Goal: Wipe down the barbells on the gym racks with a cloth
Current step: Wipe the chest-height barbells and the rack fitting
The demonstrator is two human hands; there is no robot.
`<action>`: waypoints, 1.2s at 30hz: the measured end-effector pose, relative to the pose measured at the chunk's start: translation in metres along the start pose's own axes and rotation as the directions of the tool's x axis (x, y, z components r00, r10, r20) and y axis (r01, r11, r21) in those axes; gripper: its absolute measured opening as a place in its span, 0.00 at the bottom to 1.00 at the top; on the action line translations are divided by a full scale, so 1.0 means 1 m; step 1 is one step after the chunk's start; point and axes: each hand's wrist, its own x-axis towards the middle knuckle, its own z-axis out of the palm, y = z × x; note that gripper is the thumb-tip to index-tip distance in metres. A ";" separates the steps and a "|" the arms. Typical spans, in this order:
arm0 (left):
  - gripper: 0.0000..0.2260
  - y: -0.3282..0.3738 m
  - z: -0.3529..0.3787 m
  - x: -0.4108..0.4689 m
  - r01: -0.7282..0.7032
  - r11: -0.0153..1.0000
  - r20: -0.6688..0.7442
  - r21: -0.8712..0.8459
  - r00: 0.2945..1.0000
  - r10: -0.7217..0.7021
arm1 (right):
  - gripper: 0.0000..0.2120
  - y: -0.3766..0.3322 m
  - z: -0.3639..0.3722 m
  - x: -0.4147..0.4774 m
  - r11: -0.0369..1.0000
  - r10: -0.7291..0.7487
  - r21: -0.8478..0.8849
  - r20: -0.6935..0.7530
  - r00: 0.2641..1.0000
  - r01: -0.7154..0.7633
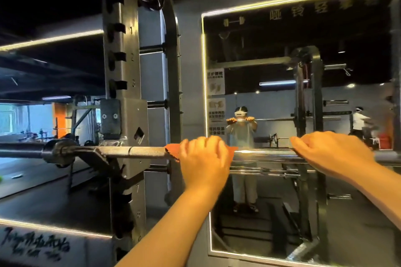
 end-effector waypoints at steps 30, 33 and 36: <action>0.14 -0.008 -0.015 0.003 0.121 0.992 -0.019 0.024 0.993 -0.121 | 0.28 -0.006 -0.009 -0.010 0.994 -0.029 0.097 -0.114 0.993 0.040; 0.15 0.037 0.005 -0.004 0.132 0.991 0.021 0.007 0.991 -0.132 | 0.29 -0.007 -0.009 -0.012 0.994 -0.012 0.109 -0.131 0.991 0.026; 0.16 0.085 0.012 -0.019 -0.044 0.999 0.146 0.000 0.988 0.043 | 0.28 -0.008 -0.009 -0.014 0.996 -0.006 0.091 -0.150 0.989 0.020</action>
